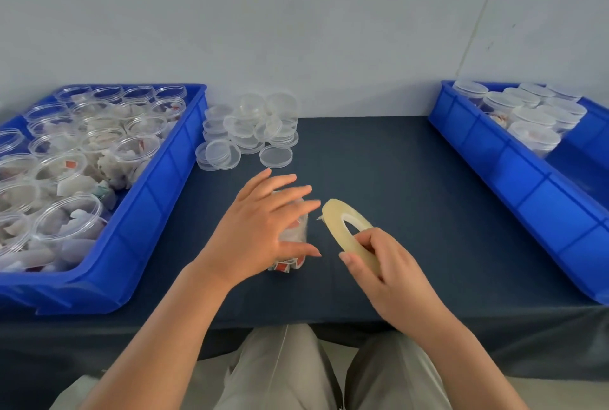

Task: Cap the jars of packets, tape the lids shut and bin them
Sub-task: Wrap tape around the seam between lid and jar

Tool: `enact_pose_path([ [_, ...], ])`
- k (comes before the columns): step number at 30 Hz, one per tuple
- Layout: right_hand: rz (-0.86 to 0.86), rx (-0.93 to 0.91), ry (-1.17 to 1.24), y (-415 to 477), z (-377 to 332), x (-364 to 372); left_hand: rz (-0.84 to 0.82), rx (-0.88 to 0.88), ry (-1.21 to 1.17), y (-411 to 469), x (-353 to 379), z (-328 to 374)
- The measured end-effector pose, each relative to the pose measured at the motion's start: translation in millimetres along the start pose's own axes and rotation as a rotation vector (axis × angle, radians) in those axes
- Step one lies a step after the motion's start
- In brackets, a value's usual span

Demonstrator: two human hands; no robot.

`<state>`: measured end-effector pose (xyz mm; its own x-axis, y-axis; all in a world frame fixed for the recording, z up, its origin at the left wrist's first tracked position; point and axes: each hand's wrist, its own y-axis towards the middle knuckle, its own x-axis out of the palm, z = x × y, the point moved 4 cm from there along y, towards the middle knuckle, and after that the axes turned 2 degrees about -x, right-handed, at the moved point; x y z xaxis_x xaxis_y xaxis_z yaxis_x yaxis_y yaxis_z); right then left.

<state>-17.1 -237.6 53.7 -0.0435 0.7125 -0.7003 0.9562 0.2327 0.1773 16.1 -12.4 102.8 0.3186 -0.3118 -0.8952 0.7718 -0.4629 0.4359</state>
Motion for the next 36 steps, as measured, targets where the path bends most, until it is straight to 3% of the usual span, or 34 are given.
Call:
enact_pose_path([
  [6,0.117,-0.013,0.142,-17.2,-12.8,-5.4,0.216,-0.179,-0.308,-8.2,-9.4,26.8],
  [11,0.163,-0.051,0.196,-27.6,-21.5,-4.7,0.271,-0.383,-0.547,-22.7,-6.8,46.9],
  [14,0.167,-0.069,0.185,-31.2,-22.2,-2.4,0.303,-0.396,-0.672,-27.8,-5.6,52.1],
  [19,0.144,-0.084,0.184,-35.8,-23.3,3.2,0.36,-0.443,-0.692,-27.2,-9.5,52.2],
  [23,0.16,-0.092,0.208,-37.4,-26.6,5.5,0.418,-0.414,-0.563,-27.8,-12.8,57.0],
  [25,0.17,-0.089,0.218,-38.6,-27.5,7.0,0.408,-0.412,-0.581,-29.7,-13.4,61.2],
  [29,0.215,-0.095,0.192,-42.2,-27.9,9.9,0.298,-0.633,-0.789,-36.1,-12.9,64.5],
  [32,0.261,-0.103,0.147,-43.6,-26.6,12.1,0.212,-0.683,-0.83,-38.6,-10.9,62.8],
  [36,0.365,-0.188,0.036,-43.6,-25.0,12.1,0.046,-0.806,-1.168,-39.1,-4.9,60.1],
])
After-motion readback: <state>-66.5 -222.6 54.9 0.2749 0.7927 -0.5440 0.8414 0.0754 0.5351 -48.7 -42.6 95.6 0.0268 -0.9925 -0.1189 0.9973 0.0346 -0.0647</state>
